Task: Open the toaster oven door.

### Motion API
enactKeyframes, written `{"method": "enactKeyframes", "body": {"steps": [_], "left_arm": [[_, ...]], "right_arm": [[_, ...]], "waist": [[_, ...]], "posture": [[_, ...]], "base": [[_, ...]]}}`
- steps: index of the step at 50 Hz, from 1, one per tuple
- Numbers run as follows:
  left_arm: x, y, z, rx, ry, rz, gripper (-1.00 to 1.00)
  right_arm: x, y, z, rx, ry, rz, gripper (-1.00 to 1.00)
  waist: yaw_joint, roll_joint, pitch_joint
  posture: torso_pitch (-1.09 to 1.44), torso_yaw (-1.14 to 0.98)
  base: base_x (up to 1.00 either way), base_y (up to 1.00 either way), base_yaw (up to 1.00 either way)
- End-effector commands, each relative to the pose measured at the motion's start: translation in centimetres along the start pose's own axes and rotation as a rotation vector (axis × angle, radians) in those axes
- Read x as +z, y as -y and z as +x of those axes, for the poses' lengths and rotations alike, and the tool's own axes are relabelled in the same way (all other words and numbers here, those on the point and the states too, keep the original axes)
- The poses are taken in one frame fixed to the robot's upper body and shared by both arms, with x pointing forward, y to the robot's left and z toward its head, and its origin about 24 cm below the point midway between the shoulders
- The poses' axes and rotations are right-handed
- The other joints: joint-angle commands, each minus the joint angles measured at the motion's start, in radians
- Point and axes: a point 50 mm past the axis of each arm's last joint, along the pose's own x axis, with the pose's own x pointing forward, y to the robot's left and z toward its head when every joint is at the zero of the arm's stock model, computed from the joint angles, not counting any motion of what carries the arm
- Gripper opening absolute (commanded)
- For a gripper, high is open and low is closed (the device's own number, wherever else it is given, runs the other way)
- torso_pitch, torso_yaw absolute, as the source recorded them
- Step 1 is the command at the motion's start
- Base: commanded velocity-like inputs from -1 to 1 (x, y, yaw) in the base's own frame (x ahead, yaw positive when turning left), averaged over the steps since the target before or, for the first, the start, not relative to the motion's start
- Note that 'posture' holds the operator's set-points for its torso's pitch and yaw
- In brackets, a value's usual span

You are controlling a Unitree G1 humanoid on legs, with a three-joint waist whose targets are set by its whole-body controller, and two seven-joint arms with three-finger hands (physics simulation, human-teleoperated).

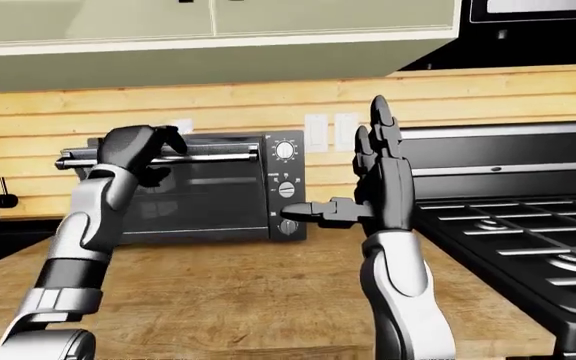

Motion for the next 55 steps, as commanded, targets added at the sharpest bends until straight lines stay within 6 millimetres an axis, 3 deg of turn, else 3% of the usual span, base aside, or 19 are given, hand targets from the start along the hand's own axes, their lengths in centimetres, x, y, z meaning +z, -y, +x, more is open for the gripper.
{"method": "enactKeyframes", "body": {"steps": [1,28,55], "left_arm": [[-0.9,3.3,-0.8,-0.203,-0.046,-0.006,-0.22],[0.9,1.9,-7.9,-0.147,-0.007,-0.001,-0.25],[2.3,2.2,-12.1,-0.151,0.027,-0.024,-0.29]], "right_arm": [[1.1,-0.2,0.2,0.013,0.061,0.003,1.00],[1.3,0.1,0.1,0.004,0.064,0.003,1.00],[1.4,0.0,-0.1,0.001,0.064,0.004,1.00]], "waist": [[-0.002,-0.008,0.035],[-0.016,-0.009,0.055],[0.007,-0.010,0.057]], "posture": [[-0.70,0.00],[-0.70,0.00],[-0.70,0.00]], "base": [[0.00,0.00,0.00],[0.00,0.00,0.00],[0.00,0.00,0.00]]}}
